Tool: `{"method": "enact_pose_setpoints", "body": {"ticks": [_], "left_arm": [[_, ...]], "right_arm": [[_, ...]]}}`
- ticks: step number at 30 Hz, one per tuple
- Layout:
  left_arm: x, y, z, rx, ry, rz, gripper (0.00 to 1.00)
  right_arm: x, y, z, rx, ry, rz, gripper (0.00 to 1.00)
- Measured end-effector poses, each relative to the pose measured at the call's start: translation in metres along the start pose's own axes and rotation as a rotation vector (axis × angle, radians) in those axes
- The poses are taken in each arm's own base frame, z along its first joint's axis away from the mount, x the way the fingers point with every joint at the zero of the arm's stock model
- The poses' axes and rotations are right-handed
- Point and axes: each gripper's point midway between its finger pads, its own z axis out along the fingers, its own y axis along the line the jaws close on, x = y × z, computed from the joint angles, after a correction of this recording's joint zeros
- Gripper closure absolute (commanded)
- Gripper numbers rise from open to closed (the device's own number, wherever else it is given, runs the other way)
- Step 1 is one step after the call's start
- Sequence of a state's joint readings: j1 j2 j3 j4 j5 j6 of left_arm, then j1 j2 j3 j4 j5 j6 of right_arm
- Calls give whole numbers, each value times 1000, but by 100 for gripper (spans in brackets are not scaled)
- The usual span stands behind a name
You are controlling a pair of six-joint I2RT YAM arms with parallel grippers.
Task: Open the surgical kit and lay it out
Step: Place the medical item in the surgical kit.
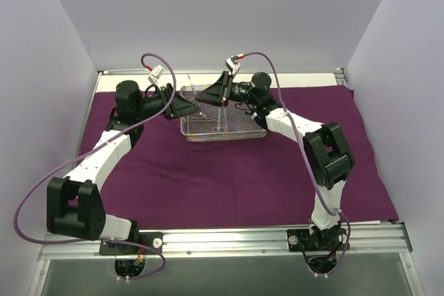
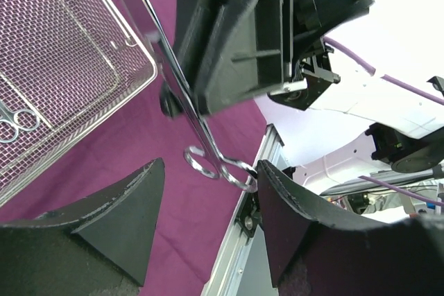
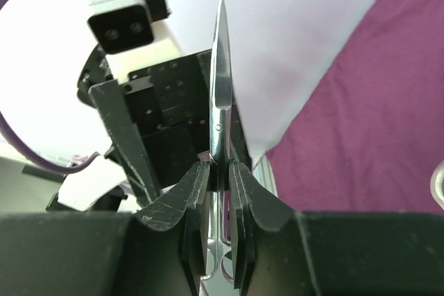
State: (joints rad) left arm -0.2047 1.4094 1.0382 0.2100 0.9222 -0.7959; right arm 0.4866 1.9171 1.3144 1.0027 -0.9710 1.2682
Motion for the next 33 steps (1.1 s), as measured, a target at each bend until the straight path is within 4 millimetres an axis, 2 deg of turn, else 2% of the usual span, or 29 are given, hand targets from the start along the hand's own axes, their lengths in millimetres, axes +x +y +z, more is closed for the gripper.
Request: {"method": "enact_pose_setpoints", "body": {"ticks": [7,13,22,33], "left_arm": [[-8,-3,-5,33,-48,-10,39],[-16,-8,-9,63,-81,-7,42],[-9,-10,-10,102,-78,-33,46],[-15,-28,-13,169,-95,-19,50]], "right_arm": [[15,11,5,-49,24,28,100],[16,21,5,-83,24,36,100],[18,34,8,-127,23,40,100],[28,43,16,-151,35,48,100]]}}
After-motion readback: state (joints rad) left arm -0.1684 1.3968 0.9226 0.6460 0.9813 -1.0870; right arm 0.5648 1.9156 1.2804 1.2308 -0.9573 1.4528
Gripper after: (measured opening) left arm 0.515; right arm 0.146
